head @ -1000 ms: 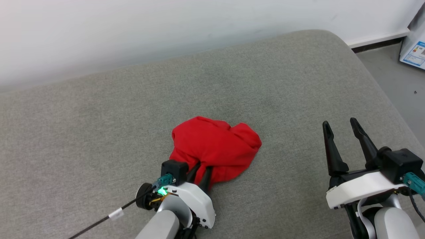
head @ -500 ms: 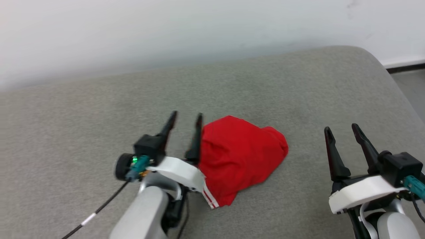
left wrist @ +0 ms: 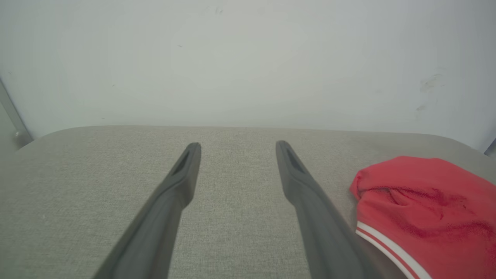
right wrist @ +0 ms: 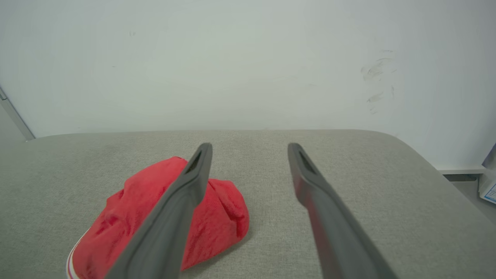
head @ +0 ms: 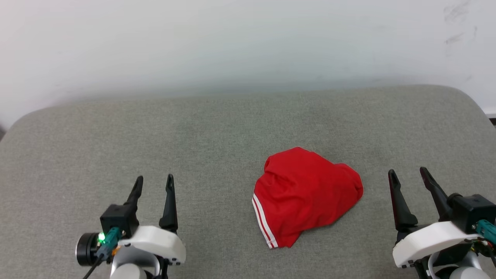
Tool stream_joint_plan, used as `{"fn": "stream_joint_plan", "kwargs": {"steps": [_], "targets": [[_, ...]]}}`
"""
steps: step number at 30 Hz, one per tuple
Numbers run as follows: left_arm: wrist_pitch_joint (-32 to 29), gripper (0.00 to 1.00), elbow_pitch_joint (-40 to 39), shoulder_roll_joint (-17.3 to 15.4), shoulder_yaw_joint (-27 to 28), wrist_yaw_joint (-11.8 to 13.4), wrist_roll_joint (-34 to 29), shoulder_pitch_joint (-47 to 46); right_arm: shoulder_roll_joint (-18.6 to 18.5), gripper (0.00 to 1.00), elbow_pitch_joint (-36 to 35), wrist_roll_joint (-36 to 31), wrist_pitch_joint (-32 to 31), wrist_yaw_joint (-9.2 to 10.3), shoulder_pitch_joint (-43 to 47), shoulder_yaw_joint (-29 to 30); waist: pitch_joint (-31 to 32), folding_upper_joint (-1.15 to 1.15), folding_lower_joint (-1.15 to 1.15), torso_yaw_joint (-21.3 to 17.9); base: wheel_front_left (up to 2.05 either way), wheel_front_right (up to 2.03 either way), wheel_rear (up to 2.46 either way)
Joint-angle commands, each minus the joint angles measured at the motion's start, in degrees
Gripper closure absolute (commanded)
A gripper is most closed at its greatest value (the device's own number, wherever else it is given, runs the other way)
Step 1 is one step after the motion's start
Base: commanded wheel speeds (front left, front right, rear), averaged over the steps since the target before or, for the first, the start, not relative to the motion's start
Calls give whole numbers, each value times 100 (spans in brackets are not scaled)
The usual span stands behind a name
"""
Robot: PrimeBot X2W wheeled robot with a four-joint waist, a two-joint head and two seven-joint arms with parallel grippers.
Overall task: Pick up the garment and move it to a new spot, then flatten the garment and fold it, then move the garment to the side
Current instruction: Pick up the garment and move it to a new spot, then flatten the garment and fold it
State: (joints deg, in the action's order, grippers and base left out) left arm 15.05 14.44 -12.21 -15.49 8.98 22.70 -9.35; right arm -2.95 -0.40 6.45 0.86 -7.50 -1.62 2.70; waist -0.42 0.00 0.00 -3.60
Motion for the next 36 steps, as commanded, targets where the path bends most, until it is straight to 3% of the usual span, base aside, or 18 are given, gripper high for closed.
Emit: {"fn": "stream_joint_plan", "kwargs": {"steps": [1, 20, 25, 32, 36], "targets": [[-42, 0, -88, -50, -37, 8, -33, 183, 9, 0, -56, -53, -39, 3, 126, 21, 112, 0, 0, 58, 0, 0, 0], [-193, 0, -334, -61, -155, 125, 52, 428, 10, 0, -217, 40, -222, 3, 312, 18, 251, 0, 0, 44, 0, 0, 0], [-168, 0, -336, -48, -171, 122, 53, 371, 9, 0, -60, 59, -391, 3, 233, 266, 237, 0, 0, 68, 0, 0, 0], [-109, 0, -314, 48, -271, 83, 13, 277, 11, 0, 526, 115, -1538, 2, -198, 763, 108, 0, 0, 225, 0, 0, 0], [-76, 0, -334, 120, -328, 59, -15, 135, -142, 0, 880, 292, -2522, 2, -605, 704, -127, 0, 0, 388, 0, 0, 0]]}}
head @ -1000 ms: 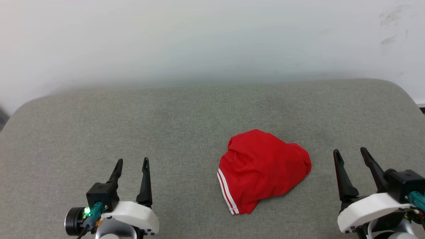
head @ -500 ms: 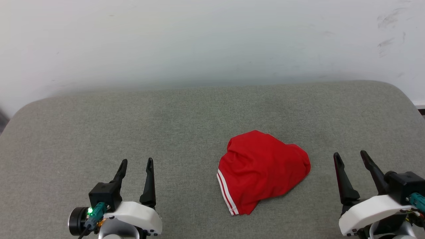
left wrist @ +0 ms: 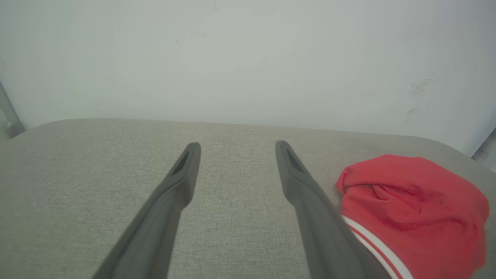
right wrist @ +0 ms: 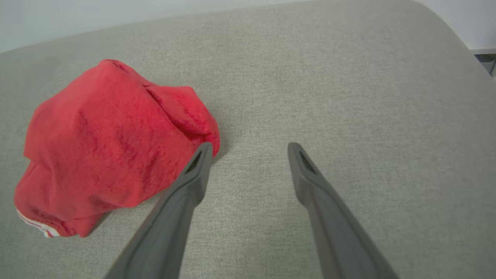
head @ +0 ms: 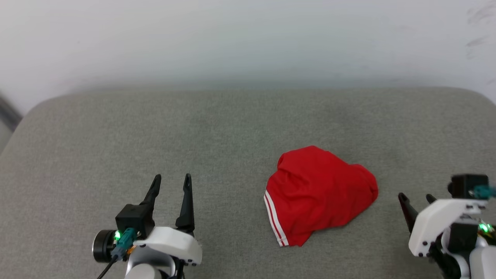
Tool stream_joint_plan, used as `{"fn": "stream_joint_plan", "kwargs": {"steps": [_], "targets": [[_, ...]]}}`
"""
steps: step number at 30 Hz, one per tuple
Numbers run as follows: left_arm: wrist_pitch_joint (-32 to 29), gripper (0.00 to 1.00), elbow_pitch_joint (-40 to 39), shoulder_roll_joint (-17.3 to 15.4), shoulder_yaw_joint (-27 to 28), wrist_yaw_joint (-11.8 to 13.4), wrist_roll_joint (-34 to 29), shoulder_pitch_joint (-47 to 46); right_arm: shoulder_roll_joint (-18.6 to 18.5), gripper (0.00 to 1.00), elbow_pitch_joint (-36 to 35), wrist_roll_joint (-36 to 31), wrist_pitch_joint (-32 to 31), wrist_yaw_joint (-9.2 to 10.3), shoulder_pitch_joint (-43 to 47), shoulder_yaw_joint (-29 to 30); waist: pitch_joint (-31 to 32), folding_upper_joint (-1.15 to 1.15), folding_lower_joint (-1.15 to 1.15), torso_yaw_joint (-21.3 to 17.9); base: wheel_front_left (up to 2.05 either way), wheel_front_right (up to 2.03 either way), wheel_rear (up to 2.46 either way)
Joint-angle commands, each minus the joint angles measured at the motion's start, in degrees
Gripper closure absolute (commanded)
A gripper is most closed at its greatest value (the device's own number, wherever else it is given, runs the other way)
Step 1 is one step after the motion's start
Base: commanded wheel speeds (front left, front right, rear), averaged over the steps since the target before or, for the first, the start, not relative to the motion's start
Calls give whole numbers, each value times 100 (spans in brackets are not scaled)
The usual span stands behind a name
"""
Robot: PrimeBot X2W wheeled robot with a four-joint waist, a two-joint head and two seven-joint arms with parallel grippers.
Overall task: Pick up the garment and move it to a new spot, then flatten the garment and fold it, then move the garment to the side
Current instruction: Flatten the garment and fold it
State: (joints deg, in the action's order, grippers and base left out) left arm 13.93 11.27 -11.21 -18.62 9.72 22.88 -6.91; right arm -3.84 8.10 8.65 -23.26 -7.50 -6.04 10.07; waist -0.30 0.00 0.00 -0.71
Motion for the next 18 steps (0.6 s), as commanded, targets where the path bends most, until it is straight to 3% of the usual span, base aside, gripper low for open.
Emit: {"fn": "stream_joint_plan", "kwargs": {"steps": [1, 8, 18], "targets": [[41, 0, -28, 34, -30, -27, -51, -151, -148, 0, 111, 119, -358, 2, -269, -97, -224, 0, 0, 141, 0, 0, 0], [86, 0, 33, 212, -149, -104, -140, -550, -653, 0, 595, 654, -1524, 2, -1080, -565, -803, 0, 0, 462, 0, 0, 0], [131, 0, 242, 419, -158, -202, -221, -921, -967, 0, 1624, 1268, -1752, 2, -1768, -1294, -1253, 0, 0, 727, 0, 0, 0]]}}
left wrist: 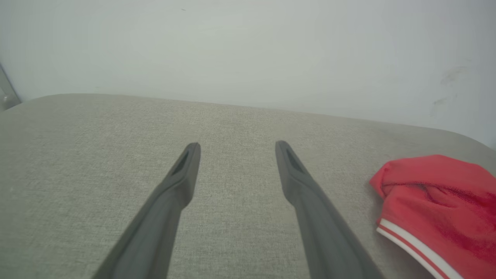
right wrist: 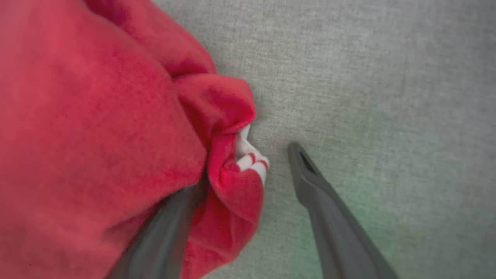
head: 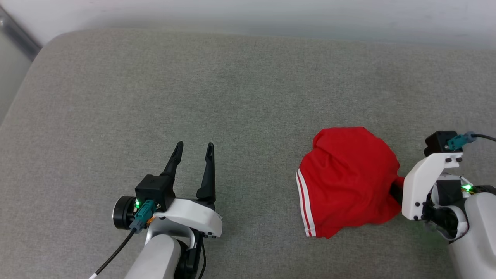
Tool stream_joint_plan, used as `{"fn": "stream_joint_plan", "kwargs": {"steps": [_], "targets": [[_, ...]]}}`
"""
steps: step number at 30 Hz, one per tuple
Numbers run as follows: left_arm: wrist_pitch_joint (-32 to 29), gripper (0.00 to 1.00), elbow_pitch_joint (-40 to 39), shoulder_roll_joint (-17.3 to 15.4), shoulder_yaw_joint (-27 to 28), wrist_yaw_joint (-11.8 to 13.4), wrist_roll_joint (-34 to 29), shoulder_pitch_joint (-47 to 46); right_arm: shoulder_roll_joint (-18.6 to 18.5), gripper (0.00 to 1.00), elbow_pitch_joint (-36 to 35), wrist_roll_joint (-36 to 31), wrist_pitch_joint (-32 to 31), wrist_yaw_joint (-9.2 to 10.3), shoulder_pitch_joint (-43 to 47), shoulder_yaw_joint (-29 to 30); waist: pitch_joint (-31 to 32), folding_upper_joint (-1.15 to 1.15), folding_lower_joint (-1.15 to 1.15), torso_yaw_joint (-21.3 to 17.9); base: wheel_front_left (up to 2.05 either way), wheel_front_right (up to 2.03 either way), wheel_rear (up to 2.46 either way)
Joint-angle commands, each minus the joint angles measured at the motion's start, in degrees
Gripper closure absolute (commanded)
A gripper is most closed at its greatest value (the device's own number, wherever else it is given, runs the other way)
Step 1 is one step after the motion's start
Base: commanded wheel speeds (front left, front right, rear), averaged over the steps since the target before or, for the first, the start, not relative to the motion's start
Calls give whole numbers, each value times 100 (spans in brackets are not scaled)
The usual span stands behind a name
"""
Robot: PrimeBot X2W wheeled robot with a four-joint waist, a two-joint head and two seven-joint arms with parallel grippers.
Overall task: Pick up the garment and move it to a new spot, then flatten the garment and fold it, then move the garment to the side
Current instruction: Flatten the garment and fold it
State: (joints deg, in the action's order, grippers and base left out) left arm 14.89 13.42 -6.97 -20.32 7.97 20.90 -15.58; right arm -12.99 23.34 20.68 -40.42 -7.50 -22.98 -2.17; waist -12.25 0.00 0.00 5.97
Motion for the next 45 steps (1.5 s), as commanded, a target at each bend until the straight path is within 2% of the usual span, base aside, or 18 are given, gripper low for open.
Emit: {"fn": "stream_joint_plan", "kwargs": {"steps": [1, 3, 5, 7, 12, 17, 20, 23, 27, 30, 35, 36, 37, 45], "targets": [[36, 0, 48, 7, 25, -33, -30, -72, -34, 0, 255, 163, -89, 2, -70, -124, -62, 0, 0, 69, 0, 0, 0], [40, 0, 82, 31, 53, -54, -42, -85, -27, 0, 550, 318, -190, 2, -39, -239, -50, 0, 0, 83, 0, 0, 0], [41, 0, 99, 54, 86, -74, -59, -69, -23, 100, 751, 472, -235, 2, -53, -299, -28, 0, 0, 91, 0, 0, 0], [42, 0, 108, 75, 124, -75, -71, -29, -79, 100, 809, 583, -126, 2, -138, -337, 12, 0, 0, 85, 0, 0, 0], [30, 0, 143, 95, 210, -120, -100, 119, -344, 100, 563, 412, 588, 3, -571, -179, 202, 0, 0, 12, 0, 0, 0], [31, 0, 180, 102, 277, -157, -136, 240, -343, 100, 27, 17, 1261, 3, -764, 50, 426, 0, 0, -93, 0, 0, 0], [31, 0, 180, 97, 311, -175, -146, 291, -174, 100, -559, -232, 1513, 2, -694, -18, 524, 0, 0, -170, 0, 0, 0], [31, 0, 191, 98, 332, -171, -145, 378, 59, 100, -1255, -336, 1522, 2, -322, -434, 608, 0, 0, -245, 0, 0, 0], [32, 0, 192, 118, 327, -188, -144, 402, 187, 100, -1949, -161, 1150, 3, 324, -1330, 645, 0, 0, -317, 0, 0, 0], [32, 0, 208, 135, 312, -217, -141, 395, 210, 100, -2053, 71, 813, 3, 885, -1946, 641, 0, 0, -340, 0, 0, 0], [32, 0, 244, 163, 290, -228, -142, 388, 250, 100, -1770, 299, 675, 3, 1529, -2470, 631, 0, 0, -379, 0, 0, 0], [32, 0, 254, 167, 288, -227, -142, 386, 250, 58, -1723, 324, 720, 2, 1578, -2536, 629, 0, 0, -390, 0, 0, 0], [32, 0, 261, 170, 287, -230, -143, 381, 267, 0, -1711, 364, 816, 2, 1607, -2588, 624, 0, 0, -402, 0, 0, 0], [32, 0, 336, 152, 311, -219, -144, 475, 347, 0, -2264, 687, 2261, 2, 1611, -2595, 779, 0, 0, -514, 0, 0, 0]]}}
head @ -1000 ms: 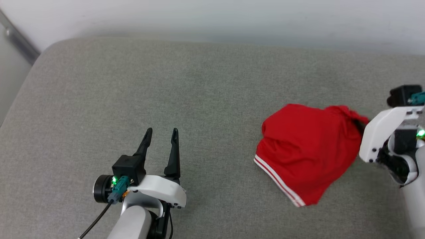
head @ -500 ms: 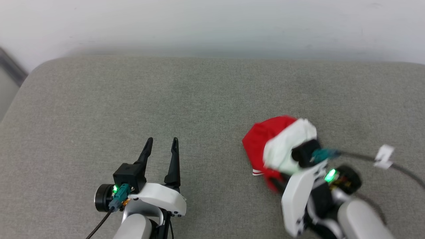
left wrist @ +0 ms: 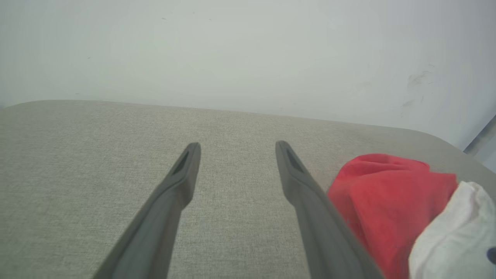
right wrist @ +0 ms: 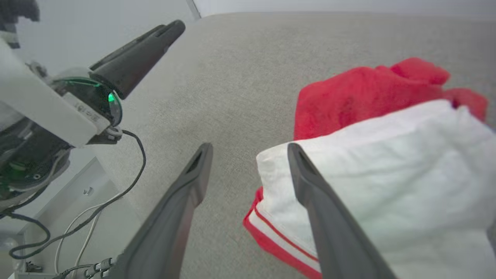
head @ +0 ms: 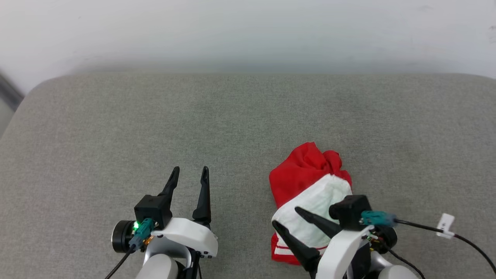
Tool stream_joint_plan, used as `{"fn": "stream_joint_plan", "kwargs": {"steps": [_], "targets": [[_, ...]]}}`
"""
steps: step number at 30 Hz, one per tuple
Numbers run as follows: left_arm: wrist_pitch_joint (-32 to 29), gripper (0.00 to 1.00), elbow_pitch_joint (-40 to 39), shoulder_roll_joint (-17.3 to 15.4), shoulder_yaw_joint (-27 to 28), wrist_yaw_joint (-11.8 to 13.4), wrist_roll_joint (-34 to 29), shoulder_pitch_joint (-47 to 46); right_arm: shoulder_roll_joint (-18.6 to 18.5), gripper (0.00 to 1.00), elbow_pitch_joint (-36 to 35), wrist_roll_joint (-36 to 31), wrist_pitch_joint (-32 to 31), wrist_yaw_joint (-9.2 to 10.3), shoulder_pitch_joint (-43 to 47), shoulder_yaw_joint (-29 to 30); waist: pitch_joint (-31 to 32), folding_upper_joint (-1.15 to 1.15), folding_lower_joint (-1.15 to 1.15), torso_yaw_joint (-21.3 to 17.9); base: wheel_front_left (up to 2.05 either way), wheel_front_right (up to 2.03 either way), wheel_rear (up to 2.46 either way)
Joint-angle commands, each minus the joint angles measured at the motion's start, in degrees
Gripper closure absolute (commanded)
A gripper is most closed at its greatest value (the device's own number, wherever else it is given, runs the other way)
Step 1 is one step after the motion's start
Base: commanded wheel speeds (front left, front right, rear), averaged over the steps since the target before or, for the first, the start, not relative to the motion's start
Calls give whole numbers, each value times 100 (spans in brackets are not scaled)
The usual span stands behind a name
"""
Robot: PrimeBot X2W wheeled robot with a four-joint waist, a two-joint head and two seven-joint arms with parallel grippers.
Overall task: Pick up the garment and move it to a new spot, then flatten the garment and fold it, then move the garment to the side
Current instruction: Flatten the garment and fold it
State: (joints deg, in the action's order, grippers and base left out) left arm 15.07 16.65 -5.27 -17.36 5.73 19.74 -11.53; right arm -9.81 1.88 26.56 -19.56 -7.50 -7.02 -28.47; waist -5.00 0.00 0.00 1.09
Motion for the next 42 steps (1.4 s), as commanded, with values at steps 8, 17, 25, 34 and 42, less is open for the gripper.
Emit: {"fn": "stream_joint_plan", "kwargs": {"steps": [8, 17, 25, 34, 42], "targets": [[14, 0, 33, -42, 12, 22, -17, 163, -90, 0, -458, 117, 233, 3, 120, 740, 206, 0, 0, -97, 0, 0, 0], [-7, 0, -37, -50, -80, -4, -50, 15, -580, 0, -235, 3, -1246, 2, -283, 1777, 55, 0, 0, 67, 0, 0, 0], [3, 0, -60, -3, -139, 26, -87, -295, -979, 0, -344, 301, -2031, 2, -663, 1324, -392, 0, 0, 289, 0, 0, 0], [21, 0, 25, -48, 4, 70, -58, -176, -1217, 100, -731, 377, -1971, 3, -742, 1207, -310, 0, 0, 145, 0, 0, 0], [12, 0, -41, -75, 43, 82, -63, -122, -981, 100, -579, 3, -1794, 2, -568, 2813, -226, 0, 0, -85, 0, 0, 0]]}}
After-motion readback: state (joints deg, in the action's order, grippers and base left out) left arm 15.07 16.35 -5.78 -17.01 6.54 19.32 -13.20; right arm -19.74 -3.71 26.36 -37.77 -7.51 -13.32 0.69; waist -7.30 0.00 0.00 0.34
